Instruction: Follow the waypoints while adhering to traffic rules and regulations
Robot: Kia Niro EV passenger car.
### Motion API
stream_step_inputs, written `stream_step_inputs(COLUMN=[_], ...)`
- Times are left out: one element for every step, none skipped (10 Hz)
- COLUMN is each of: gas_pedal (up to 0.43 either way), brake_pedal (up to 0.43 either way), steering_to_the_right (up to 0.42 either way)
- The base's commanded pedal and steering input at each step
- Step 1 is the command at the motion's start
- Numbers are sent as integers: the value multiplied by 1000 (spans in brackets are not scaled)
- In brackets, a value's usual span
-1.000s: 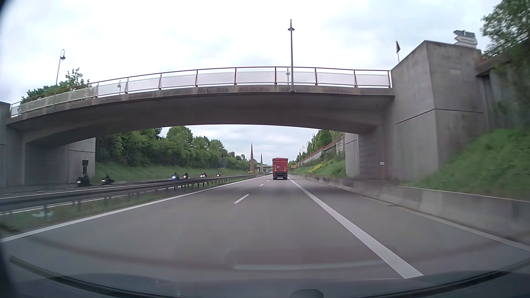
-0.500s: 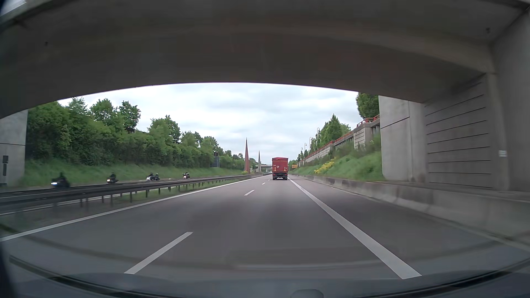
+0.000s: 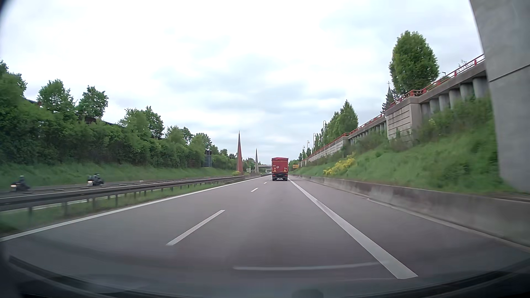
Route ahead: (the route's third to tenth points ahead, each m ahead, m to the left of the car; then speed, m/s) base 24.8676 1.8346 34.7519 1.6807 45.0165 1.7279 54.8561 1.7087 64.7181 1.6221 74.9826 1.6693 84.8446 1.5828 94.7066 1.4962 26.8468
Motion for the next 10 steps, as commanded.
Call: stream_step_inputs(gas_pedal=[110, 110, 110, 110, 110, 110, 110, 110, 110, 110], brake_pedal=[0, 0, 0, 0, 0, 0, 0, 0, 0, 0], steering_to_the_right=[-1, -1, -1, -2, -2, -3, -2, -2, -3, -2])
